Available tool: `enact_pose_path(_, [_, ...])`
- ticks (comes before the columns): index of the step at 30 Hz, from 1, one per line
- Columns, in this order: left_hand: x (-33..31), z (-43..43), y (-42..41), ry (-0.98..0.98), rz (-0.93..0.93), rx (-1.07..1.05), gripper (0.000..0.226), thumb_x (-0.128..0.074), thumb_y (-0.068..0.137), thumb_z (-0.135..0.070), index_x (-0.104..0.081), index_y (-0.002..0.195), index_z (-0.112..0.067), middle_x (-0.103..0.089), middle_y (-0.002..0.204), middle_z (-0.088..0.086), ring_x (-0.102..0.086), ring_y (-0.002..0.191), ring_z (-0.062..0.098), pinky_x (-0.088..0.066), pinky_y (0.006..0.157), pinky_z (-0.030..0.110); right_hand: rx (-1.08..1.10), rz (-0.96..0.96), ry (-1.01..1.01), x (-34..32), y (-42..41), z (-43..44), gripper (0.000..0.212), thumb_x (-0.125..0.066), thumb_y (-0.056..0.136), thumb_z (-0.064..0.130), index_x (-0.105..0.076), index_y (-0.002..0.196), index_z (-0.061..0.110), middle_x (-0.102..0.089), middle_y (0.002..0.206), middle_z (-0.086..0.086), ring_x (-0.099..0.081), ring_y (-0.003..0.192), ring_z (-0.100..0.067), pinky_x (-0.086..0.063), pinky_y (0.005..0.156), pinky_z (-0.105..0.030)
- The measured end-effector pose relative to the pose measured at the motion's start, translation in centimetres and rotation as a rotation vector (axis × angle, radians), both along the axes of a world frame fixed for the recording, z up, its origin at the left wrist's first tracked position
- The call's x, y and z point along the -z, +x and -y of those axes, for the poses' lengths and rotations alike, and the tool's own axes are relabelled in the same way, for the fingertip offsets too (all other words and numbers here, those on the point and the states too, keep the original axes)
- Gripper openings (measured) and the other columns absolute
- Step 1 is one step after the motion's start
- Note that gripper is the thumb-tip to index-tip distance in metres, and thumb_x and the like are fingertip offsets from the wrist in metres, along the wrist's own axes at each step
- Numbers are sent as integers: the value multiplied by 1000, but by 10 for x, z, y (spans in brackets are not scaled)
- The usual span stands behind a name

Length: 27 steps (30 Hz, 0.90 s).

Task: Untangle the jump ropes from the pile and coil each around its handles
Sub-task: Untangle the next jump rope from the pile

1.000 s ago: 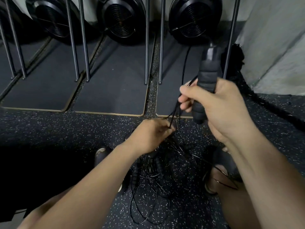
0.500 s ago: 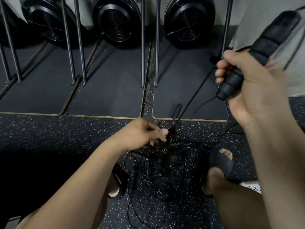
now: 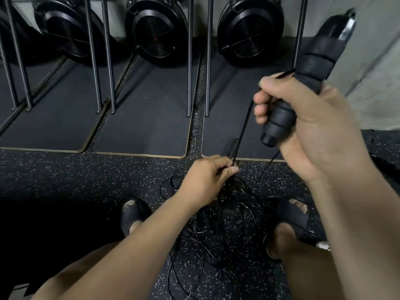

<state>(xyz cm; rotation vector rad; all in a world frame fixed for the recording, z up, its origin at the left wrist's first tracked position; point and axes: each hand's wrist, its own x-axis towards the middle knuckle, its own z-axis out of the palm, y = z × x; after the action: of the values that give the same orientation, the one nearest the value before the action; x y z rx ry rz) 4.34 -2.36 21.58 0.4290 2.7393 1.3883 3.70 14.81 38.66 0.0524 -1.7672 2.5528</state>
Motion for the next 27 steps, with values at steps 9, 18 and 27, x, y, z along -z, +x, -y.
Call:
enact_pose_path(9, [-12,30,-9,-92,322,-100,14,-77,97,-38,-76,87,-28,-76,76,0,-73,65,15,-50,54,22,114,-91,-63,-6,-19,-35,7,-70,101,17,-64,99,16,-71,84,2,-66,74,-9,-51,70,-24])
enact_pose_path(18, [-42,26,-9,-13,66,-98,23,-87,87,-37,-70,73,-30,-61,65,-22,-52,59,-1,-35,59,13,-104,220,437,80,-8,0,23,-85,90,12,-77,112,12,-77,81,-13,-66,66,-16,-56,66,-32])
enact_pose_path(27, [-46,26,-6,102,110,-114,12,-87,87,-34,-81,83,-25,-75,81,-6,-65,70,5,-47,66,22,-156,203,644,98,-12,12,15,-87,86,21,-75,92,13,-78,79,-8,-64,66,-15,-53,62,-35])
